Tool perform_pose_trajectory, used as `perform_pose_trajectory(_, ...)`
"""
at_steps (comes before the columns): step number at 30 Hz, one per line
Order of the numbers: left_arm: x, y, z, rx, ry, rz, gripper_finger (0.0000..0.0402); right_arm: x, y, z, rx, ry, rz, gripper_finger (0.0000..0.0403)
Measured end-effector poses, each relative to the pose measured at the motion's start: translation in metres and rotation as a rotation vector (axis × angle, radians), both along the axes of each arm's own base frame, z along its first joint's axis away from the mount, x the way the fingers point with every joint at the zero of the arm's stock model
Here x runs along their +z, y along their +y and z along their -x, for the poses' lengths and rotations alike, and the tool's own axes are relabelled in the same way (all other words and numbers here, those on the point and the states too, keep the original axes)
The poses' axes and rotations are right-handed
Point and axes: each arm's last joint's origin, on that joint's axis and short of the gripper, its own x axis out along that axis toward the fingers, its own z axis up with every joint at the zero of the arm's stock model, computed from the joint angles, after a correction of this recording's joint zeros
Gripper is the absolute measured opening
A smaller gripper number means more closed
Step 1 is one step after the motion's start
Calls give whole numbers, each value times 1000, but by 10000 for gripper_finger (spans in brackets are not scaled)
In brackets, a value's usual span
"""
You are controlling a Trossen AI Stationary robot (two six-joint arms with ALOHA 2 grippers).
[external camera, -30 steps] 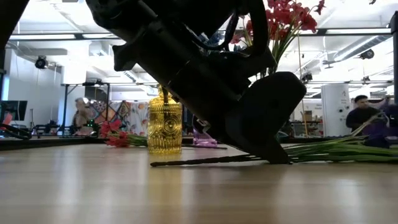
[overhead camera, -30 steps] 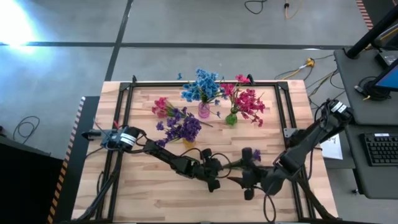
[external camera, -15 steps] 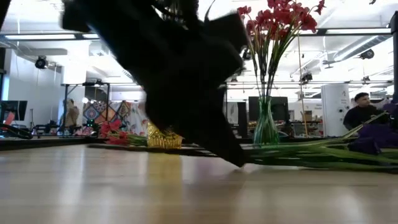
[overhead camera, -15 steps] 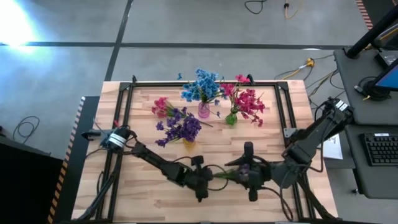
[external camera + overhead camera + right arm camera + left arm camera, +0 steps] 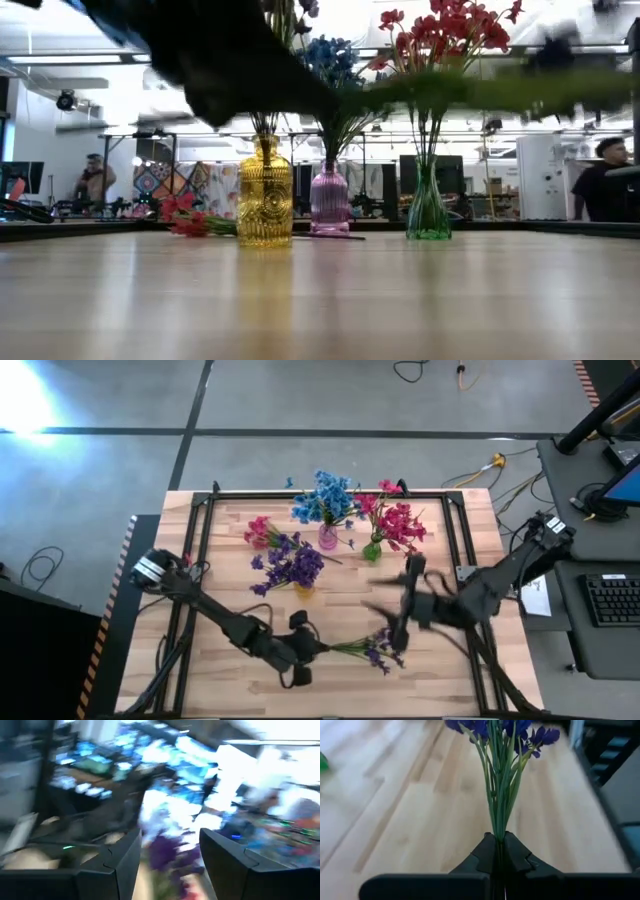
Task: Sort flowers into vase by color
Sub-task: Put the violet flowers into the yellow vase
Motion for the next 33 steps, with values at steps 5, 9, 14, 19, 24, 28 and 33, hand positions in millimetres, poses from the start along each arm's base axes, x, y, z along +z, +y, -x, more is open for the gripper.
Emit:
perform_pose_trajectory(5, 34, -5, 15, -57, -104, 18, 0, 22, -24, 3, -37, -20, -42, 181)
perform_pose_trajectory(9, 46, -13, 24, -108, -137, -5, 0, 18, -19, 23, 53, 92, -29, 172)
perform_pose_trajectory(14, 55, -25, 29, -202, -209, -11, 0, 12, -17, 58, 129, 210, -127, 163)
perform_pose_trajectory(19, 67, -34, 31, -320, -326, 12, 0, -21, -11, 63, 126, 301, -161, 153)
perform_pose_trajectory(24, 84, -40, 34, -388, -514, -1, 0, -53, -1, 54, 129, 284, -180, 141)
perform_pose_trajectory(28, 86, -41, 35, -409, -552, -40, 0, -55, 4, 42, -9, 152, -172, 128)
perform_pose_trajectory(33, 95, -41, 36, -446, -688, -72, 0, -59, 11, 34, 33, 166, -85, 115)
